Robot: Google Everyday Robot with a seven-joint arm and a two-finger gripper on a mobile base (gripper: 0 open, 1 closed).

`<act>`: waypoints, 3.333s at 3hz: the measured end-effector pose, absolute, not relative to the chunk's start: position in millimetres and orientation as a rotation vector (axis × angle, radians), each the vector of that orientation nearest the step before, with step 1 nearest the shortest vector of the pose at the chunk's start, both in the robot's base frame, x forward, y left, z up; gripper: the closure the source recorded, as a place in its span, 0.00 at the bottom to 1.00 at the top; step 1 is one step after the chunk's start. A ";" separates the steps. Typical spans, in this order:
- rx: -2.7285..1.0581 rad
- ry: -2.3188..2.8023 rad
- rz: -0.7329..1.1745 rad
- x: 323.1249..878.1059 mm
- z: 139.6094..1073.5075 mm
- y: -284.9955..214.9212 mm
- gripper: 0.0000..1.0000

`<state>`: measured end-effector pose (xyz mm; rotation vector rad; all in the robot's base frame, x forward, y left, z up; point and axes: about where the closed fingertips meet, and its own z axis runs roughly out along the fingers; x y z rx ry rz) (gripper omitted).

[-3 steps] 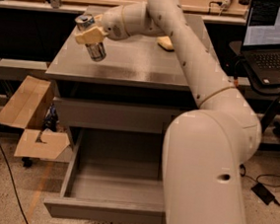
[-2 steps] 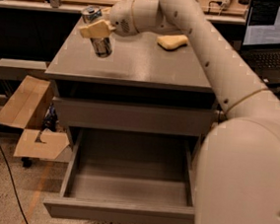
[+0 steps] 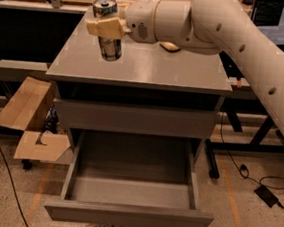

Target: Place redbull can into middle drawer

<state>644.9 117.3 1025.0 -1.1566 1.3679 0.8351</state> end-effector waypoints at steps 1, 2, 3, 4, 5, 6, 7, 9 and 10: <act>-1.103 1.367 0.810 604.4 1011.3 104.4 1.00; -1.103 1.426 0.806 586.7 975.5 90.2 1.00; -1.104 1.428 0.806 586.9 975.0 89.8 1.00; -1.116 1.434 0.826 587.8 961.4 93.6 1.00; -1.130 1.384 0.895 580.6 912.4 94.2 1.00; -1.185 1.288 0.923 575.4 873.2 97.8 1.00; -1.211 1.202 0.931 579.3 826.1 98.7 1.00; -1.196 1.186 0.927 593.1 762.1 96.4 1.00; -1.173 1.209 0.946 596.2 746.6 97.1 1.00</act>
Offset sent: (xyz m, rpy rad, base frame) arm -0.0364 -0.0110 -0.0102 0.0268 -0.0106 -0.0422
